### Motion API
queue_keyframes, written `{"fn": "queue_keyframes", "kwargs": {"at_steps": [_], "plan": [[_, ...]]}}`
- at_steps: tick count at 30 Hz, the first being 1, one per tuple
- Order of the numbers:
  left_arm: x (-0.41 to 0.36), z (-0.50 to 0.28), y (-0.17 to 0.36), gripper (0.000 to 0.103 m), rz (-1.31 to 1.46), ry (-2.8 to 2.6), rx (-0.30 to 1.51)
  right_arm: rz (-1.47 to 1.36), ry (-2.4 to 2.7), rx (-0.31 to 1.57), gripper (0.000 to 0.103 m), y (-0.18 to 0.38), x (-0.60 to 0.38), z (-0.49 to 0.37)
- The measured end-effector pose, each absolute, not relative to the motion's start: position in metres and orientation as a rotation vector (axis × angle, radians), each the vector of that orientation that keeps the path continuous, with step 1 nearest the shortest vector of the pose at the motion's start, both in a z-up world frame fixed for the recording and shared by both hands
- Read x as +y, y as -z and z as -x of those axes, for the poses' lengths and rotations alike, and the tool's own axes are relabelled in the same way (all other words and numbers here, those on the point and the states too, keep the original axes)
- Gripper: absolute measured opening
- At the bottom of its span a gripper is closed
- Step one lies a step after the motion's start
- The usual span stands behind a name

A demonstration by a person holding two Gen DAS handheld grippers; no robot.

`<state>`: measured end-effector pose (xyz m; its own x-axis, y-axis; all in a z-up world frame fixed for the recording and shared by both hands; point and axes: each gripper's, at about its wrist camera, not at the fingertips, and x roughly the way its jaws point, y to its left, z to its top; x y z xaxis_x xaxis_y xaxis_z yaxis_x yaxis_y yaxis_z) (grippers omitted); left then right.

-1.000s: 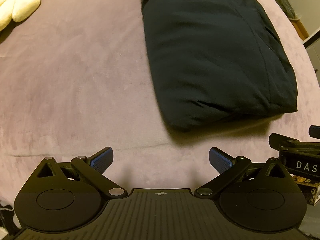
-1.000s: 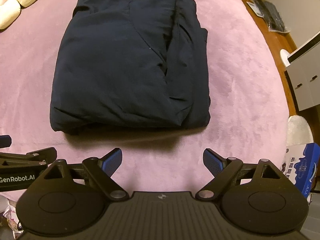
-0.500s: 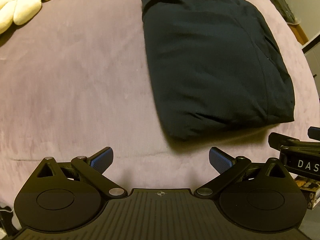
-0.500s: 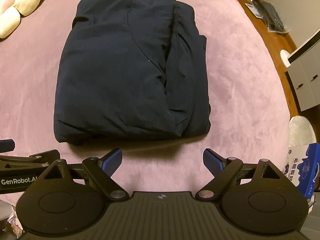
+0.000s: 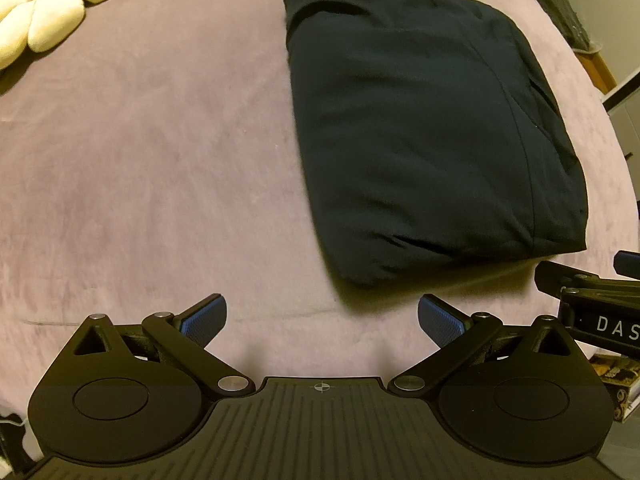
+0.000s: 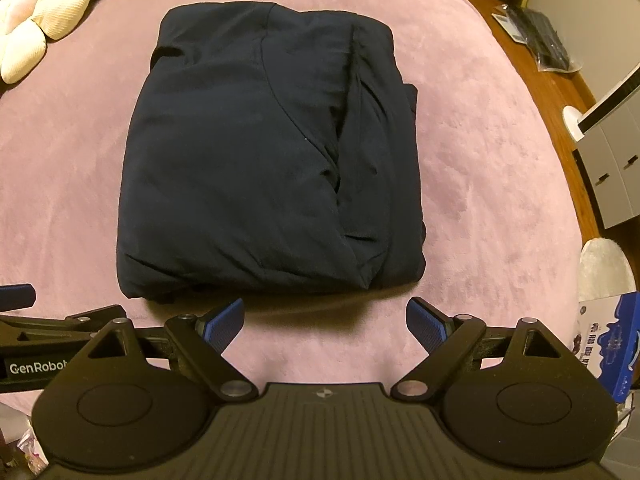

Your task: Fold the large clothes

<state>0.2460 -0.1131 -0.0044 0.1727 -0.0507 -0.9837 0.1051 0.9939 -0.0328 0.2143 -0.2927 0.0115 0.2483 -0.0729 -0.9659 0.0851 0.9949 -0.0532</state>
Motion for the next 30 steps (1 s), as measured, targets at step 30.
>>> {"fn": "queue_keyframes", "kwargs": {"at_steps": [30], "plan": [[-0.1153, -0.2529, 0.0055, 0.103, -0.048, 0.122, 1.396, -0.028, 0.119, 1.322, 0.089, -0.0108, -0.2951, -0.2205]]}}
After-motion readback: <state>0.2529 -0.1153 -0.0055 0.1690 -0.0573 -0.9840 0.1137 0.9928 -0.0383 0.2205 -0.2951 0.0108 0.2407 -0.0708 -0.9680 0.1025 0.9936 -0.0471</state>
